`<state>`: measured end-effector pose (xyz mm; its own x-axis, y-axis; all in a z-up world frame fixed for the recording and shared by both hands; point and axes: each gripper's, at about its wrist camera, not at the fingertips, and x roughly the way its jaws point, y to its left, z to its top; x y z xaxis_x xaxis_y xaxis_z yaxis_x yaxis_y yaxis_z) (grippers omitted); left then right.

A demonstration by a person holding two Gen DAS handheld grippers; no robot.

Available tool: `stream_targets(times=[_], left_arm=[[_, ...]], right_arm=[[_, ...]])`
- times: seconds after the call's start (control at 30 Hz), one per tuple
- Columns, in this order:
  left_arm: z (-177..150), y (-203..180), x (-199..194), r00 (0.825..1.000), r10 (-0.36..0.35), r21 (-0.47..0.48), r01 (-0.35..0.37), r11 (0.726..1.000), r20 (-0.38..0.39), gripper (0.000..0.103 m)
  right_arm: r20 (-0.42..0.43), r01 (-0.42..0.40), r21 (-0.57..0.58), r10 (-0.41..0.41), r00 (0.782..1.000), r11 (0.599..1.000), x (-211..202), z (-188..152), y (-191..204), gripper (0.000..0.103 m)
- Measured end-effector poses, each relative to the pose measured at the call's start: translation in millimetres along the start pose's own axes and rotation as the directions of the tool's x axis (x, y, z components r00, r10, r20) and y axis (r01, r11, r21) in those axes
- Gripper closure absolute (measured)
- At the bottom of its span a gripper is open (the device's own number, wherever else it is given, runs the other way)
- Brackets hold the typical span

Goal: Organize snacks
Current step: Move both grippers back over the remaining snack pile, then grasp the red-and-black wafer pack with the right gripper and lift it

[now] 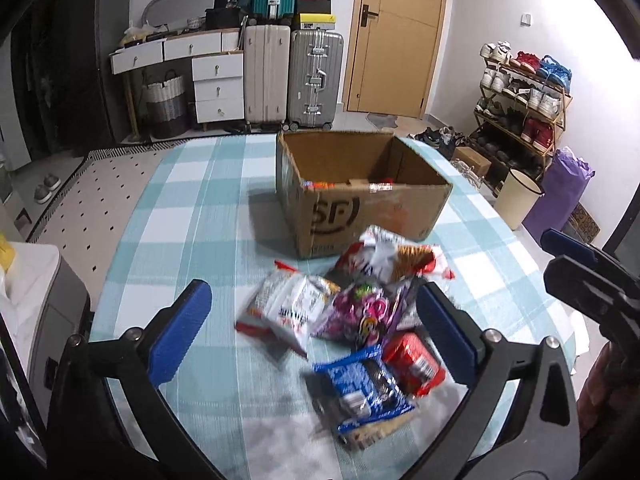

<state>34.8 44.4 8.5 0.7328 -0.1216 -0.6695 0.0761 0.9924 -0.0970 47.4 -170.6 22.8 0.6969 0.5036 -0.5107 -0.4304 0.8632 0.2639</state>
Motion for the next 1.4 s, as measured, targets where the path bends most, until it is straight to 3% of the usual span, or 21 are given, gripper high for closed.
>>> stream_targets(times=[0.8, 1.4], left_arm=[[-66.5, 16.9, 48.0, 0.993, -0.050, -0.058, 0.044, 0.997, -0.110, 0.001], [-80.3, 24.7, 65.8, 0.987, -0.083, -0.081, 0.072, 0.994, -0.138, 0.001]], right_arm=[[-0.147, -0.013, 0.068, 0.023, 0.989, 0.998, 49.1, -71.3, -13.2, 0.018], [-0.238, -0.014, 0.106, 0.039, 0.971, 0.994, 90.2, -89.6, -23.1, 0.024]])
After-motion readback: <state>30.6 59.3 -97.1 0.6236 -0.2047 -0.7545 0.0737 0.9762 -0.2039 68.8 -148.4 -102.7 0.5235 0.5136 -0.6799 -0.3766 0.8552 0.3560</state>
